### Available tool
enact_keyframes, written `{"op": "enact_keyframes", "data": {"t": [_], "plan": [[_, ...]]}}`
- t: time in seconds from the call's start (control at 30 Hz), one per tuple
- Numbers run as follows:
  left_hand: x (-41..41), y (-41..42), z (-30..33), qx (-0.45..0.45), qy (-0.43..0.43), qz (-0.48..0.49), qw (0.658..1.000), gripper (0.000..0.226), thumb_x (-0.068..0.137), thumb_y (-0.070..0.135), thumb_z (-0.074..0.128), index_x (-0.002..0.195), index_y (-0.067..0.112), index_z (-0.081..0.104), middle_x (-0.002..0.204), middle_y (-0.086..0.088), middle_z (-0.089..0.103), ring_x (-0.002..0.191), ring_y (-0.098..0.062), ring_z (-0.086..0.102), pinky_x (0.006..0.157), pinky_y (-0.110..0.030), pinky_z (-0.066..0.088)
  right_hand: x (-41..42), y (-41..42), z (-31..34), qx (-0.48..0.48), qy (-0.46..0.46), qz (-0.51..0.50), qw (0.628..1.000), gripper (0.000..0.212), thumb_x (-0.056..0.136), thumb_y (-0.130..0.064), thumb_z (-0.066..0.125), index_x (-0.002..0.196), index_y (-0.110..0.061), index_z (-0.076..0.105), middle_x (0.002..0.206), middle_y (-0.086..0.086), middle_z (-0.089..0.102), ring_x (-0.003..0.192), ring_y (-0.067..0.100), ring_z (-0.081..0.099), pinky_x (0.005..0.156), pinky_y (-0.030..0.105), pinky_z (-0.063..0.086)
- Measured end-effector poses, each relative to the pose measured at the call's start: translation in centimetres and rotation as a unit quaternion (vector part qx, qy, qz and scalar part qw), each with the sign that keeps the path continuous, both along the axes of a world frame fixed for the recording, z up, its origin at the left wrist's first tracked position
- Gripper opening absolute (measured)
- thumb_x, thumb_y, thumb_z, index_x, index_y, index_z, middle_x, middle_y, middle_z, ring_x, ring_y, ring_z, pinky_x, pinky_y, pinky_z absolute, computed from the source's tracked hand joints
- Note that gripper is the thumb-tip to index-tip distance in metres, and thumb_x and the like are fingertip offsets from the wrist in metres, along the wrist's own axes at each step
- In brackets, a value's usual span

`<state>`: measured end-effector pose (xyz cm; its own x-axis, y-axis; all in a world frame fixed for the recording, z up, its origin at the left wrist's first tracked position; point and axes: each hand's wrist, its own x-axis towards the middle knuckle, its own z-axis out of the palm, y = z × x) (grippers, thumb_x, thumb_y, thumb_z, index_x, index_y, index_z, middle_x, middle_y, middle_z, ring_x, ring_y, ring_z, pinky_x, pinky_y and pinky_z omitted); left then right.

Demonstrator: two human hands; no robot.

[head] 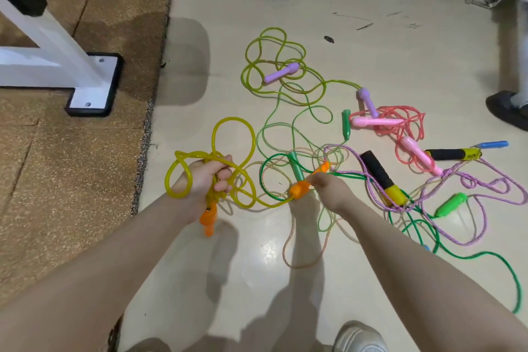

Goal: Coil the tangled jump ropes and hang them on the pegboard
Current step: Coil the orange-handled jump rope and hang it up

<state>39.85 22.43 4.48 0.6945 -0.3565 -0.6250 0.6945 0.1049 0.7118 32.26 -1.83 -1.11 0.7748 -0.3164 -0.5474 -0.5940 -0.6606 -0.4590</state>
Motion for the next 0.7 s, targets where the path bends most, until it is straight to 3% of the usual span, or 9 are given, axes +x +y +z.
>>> {"op": "enact_keyframes", "data": {"t": [0.13,0.2,0.27,0.37,0.47,0.53,0.6,0.67,0.7], "plan": [[-0.4,0.2,-0.2,0.030,-0.022,-0.019,0.999,0.030,0.097,0.013,0.044,0.066,0.016,0.044,0.045,0.008,0.037,0.034,-0.006,0.028,0.049,-0.021,0.037,-1.7,0.1,-2.6,-0.076,0.054,0.160,0.983,0.044,0.096,-0.010,0.039,0.139,-0.019,0.040,0.146,0.012,0.034,0.125,0.031,0.044,0.099,0.032,0.037],[-0.5,0.2,-0.3,0.036,-0.020,-0.023,0.999,0.031,0.096,0.011,0.042,0.066,0.017,0.045,0.045,0.009,0.037,0.035,-0.006,0.028,0.049,-0.021,0.036,-2.3,1.0,-3.6,-0.102,0.080,0.217,0.967,0.055,0.095,-0.010,0.040,0.144,-0.029,0.027,0.154,0.010,0.013,0.126,0.033,0.043,0.095,0.037,0.043],[-0.3,0.2,-0.4,0.040,-0.013,-0.023,0.999,0.030,0.096,0.009,0.041,0.068,0.017,0.046,0.045,0.010,0.037,0.035,-0.005,0.028,0.048,-0.020,0.037,-2.3,2.2,-3.9,-0.135,0.068,0.235,0.960,0.058,0.094,-0.011,0.041,0.143,-0.036,0.024,0.154,0.009,0.004,0.125,0.034,0.041,0.087,0.039,0.046],[-0.1,0.0,-0.7,0.027,0.004,-0.010,1.000,0.030,0.096,0.008,0.039,0.069,0.016,0.048,0.045,0.008,0.036,0.033,-0.005,0.028,0.046,-0.020,0.038,-1.6,4.2,-4.1,-0.175,0.012,0.298,0.938,0.040,0.094,-0.022,0.044,0.132,-0.034,0.043,0.150,0.004,0.013,0.127,0.030,0.034,0.084,0.037,0.043],[0.1,-0.2,-0.9,0.028,-0.004,-0.007,1.000,0.030,0.096,0.007,0.039,0.069,0.015,0.049,0.045,0.008,0.036,0.033,-0.005,0.027,0.047,-0.020,0.039,-0.5,5.9,-4.3,-0.098,-0.008,0.349,0.932,0.027,0.097,-0.028,0.043,0.115,-0.019,0.060,0.127,0.006,0.050,0.117,0.027,0.046,0.081,0.037,0.046],[0.6,0.1,-1.0,0.057,-0.042,-0.006,0.997,0.028,0.094,0.006,0.040,0.069,0.014,0.049,0.045,0.009,0.038,0.034,-0.004,0.029,0.048,-0.018,0.039,0.9,6.7,-2.7,0.010,-0.051,0.279,0.959,0.024,0.096,-0.025,0.044,0.097,-0.015,0.065,0.097,0.008,0.065,0.095,0.024,0.058,0.077,0.036,0.048],[1.5,0.7,-1.2,0.076,-0.071,0.014,0.994,0.028,0.093,0.006,0.041,0.067,0.013,0.048,0.046,0.010,0.039,0.034,-0.004,0.030,0.046,-0.017,0.039,2.8,6.6,0.5,0.180,-0.114,0.093,0.973,0.031,0.096,-0.020,0.046,0.068,-0.013,0.057,0.061,0.004,0.058,0.057,0.013,0.054,0.058,0.026,0.046],[2.2,1.3,-1.4,0.081,-0.070,0.051,0.993,0.030,0.094,0.007,0.041,0.066,0.014,0.048,0.046,0.010,0.040,0.034,-0.004,0.030,0.045,-0.018,0.040,4.9,5.5,3.9,0.332,-0.187,-0.100,0.919,0.038,0.096,-0.013,0.045,0.057,-0.012,0.042,0.044,-0.002,0.040,0.038,0.007,0.034,0.041,0.016,0.028],[2.4,1.6,-1.5,0.087,-0.066,0.066,0.992,0.029,0.095,0.007,0.043,0.067,0.014,0.050,0.046,0.010,0.042,0.033,-0.004,0.031,0.045,-0.019,0.040,5.7,4.8,5.4,0.351,-0.216,-0.168,0.896,0.038,0.094,-0.012,0.045,0.057,-0.014,0.039,0.042,-0.004,0.035,0.037,0.006,0.028,0.038,0.016,0.022]]}}
